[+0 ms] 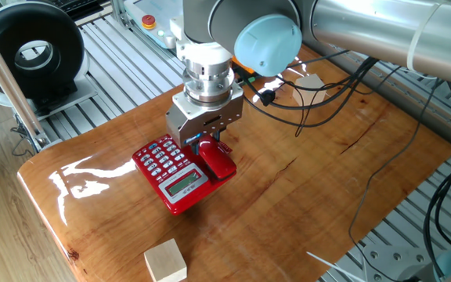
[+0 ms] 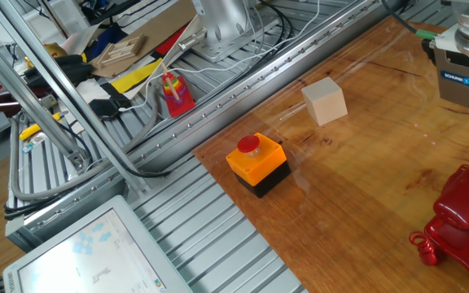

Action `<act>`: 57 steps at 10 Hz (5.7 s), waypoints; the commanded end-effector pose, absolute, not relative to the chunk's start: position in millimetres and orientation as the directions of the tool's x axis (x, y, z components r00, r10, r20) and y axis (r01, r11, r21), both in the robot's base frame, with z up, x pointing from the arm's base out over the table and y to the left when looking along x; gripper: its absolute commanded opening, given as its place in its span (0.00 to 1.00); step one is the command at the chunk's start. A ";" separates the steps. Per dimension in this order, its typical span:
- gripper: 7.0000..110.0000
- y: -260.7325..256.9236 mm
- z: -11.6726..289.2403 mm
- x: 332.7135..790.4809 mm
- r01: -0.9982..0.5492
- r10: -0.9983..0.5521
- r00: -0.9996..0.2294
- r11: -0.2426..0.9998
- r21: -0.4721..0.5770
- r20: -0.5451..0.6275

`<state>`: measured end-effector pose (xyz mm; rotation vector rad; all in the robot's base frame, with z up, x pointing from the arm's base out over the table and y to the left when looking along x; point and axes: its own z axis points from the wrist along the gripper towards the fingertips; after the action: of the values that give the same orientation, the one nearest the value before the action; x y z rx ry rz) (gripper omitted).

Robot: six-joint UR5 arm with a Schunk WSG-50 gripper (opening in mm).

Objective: Place the handset of the telephone on the corresponding phone cradle

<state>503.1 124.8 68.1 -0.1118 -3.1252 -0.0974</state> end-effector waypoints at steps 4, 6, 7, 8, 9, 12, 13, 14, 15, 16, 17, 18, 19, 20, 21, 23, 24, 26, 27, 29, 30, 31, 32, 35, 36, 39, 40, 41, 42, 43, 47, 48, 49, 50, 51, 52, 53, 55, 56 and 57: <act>0.15 130.7 71.4 505.7 0.018 0.017 -1.000 0.995 0.100 0.011; 0.15 129.8 71.0 506.3 0.025 0.024 -1.000 0.995 0.100 0.010; 0.15 129.7 71.0 506.7 0.033 0.032 -0.999 0.994 0.102 0.010; 0.15 129.0 71.2 506.5 0.039 0.038 -0.999 0.994 0.102 0.012; 0.15 129.3 71.6 506.2 0.036 0.035 -0.999 0.994 0.106 0.013; 0.36 124.0 71.6 503.3 0.088 0.086 -0.996 0.992 0.085 0.027; 0.36 121.0 71.5 501.4 0.102 0.100 -0.994 0.992 0.071 0.035; 0.36 116.3 71.2 500.0 0.114 0.112 -0.993 0.992 0.052 0.039; 0.36 113.9 71.2 499.0 0.129 0.128 -0.991 0.991 0.042 0.043; 0.36 115.7 71.6 498.3 0.137 0.135 -0.990 0.989 0.047 0.046; 0.36 119.9 72.7 498.4 0.143 0.141 -0.989 0.988 0.059 0.046; 0.36 122.3 73.1 498.8 0.145 0.142 -0.989 0.987 0.067 0.046; 0.36 121.8 73.0 498.9 0.148 0.145 -0.988 0.987 0.065 0.046; 0.36 122.0 73.0 499.2 0.148 0.145 -0.988 0.987 0.066 0.044; 0.36 123.2 72.9 500.1 0.145 0.142 -0.989 0.987 0.071 0.042; 0.36 129.0 73.8 504.6 0.132 0.131 -0.991 0.987 0.090 0.025; 0.36 132.5 74.3 506.9 0.126 0.125 -0.992 0.987 0.101 0.017; 0.36 132.1 72.5 508.1 0.128 0.127 -0.992 0.987 0.095 0.016; 0.36 131.6 71.4 507.1 0.126 0.125 -0.992 0.988 0.092 0.022; 0.36 129.2 71.2 505.2 0.131 0.129 -0.991 0.988 0.082 0.029; 0.36 129.2 70.9 504.4 0.116 0.114 -0.993 0.990 0.084 0.031; 0.36 127.9 70.5 502.9 0.116 0.113 -0.993 0.990 0.080 0.036; 0.36 127.6 70.2 502.1 0.114 0.111 -0.993 0.990 0.080 0.039; 0.57 138.4 71.6 500.4 0.091 0.086 -0.995 0.988 0.125 0.049; 0.57 137.0 71.8 499.8 0.096 0.091 -0.995 0.988 0.118 0.051; 0.57 131.3 72.9 499.7 0.088 0.084 -0.995 0.992 0.095 0.046; 0.57 112.2 76.3 499.5 0.062 0.060 -0.997 0.997 0.038 0.051; 0.57 105.7 84.0 498.4 0.056 0.054 -0.997 0.998 0.030 0.061; 0.57 103.8 92.6 495.6 0.064 0.061 -0.996 0.997 0.038 0.071; 0.36 95.7 103.5 497.3 0.075 0.072 -0.995 0.996 0.039 0.073; 0.36 83.4 125.3 518.9 0.129 0.128 -0.992 0.987 0.090 0.025; 0.36 74.2 128.1 526.7 0.125 0.125 -0.992 0.989 0.074 -0.002; 0.00 69.8 131.0 534.0 0.123 0.125 -0.992 0.990 0.075 -0.025; 0.00 65.9 134.8 537.6 0.114 0.116 -0.993 0.991 0.074 -0.035; 0.00 63.5 139.9 539.8 0.110 0.113 -0.993 0.991 0.071 -0.037; 0.00 59.9 142.1 540.4 0.104 0.107 -0.994 0.993 0.064 -0.038; 0.00 54.9 143.6 539.4 0.103 0.105 -0.994 0.993 0.050 -0.038; 0.00 50.6 146.5 538.3 0.089 0.091 -0.995 0.995 0.040 -0.041; 0.00 48.6 147.6 537.9 0.086 0.088 -0.995 0.996 0.038 -0.040; 0.00 46.7 148.1 538.3 0.082 0.083 -0.996 0.996 0.037 -0.040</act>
<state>536.9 51.1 142.6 -0.1418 -3.1759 -0.0498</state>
